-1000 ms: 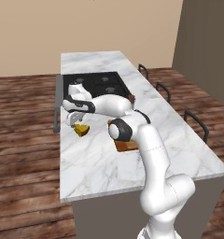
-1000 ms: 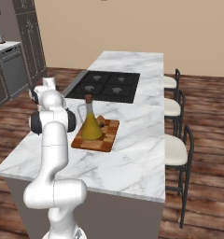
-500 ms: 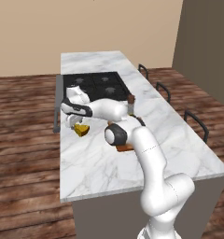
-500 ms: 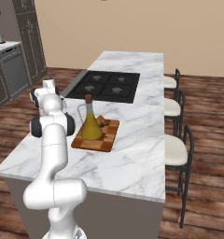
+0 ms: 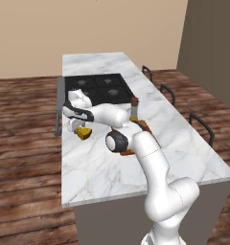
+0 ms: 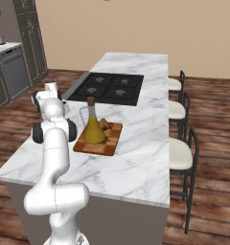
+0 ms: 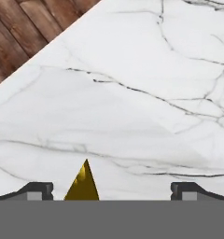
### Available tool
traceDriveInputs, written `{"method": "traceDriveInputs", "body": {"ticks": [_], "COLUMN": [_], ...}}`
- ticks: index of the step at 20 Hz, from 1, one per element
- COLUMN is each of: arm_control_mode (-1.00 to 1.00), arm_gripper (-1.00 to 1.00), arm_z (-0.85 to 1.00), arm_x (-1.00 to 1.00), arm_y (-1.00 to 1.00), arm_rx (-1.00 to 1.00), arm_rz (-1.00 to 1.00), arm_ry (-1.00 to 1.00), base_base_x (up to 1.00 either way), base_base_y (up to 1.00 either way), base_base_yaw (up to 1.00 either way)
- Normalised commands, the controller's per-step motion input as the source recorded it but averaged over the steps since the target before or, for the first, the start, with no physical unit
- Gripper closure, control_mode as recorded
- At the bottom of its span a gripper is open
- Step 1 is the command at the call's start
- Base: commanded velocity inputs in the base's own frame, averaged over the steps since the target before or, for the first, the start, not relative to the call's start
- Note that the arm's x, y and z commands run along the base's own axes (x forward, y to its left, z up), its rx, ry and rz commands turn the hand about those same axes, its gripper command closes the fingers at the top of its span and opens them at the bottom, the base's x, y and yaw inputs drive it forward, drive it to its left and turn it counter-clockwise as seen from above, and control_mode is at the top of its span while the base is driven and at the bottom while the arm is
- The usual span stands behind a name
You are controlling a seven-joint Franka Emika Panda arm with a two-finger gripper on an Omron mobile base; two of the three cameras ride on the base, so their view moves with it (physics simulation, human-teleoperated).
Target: Retrieve the reheated potato from the microwave, then place the potato, cheese, and condiment on the cutting board.
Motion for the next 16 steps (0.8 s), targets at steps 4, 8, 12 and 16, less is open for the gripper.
{"method": "traceDriveInputs", "body": {"ticks": [4, 8, 12, 16], "arm_control_mode": [-1.0, -1.0, -1.0, -1.0], "arm_gripper": [-1.0, -1.0, -1.0, -1.0], "arm_z": [-0.12, -0.16, -0.21, -0.22], "arm_x": [-0.05, -0.11, -0.14, -0.16], "arm_y": [-0.14, -0.04, 0.0, 0.0], "arm_rx": [0.0, 0.0, 0.0, 0.0], "arm_rz": [0.0, 0.0, 0.0, -0.02], "arm_ry": [0.0, 0.0, 0.0, 0.0], "base_base_x": [0.0, 0.0, 0.0, 0.0], "base_base_y": [0.0, 0.0, 0.0, 0.0], "base_base_yaw": [0.0, 0.0, 0.0, 0.0]}}
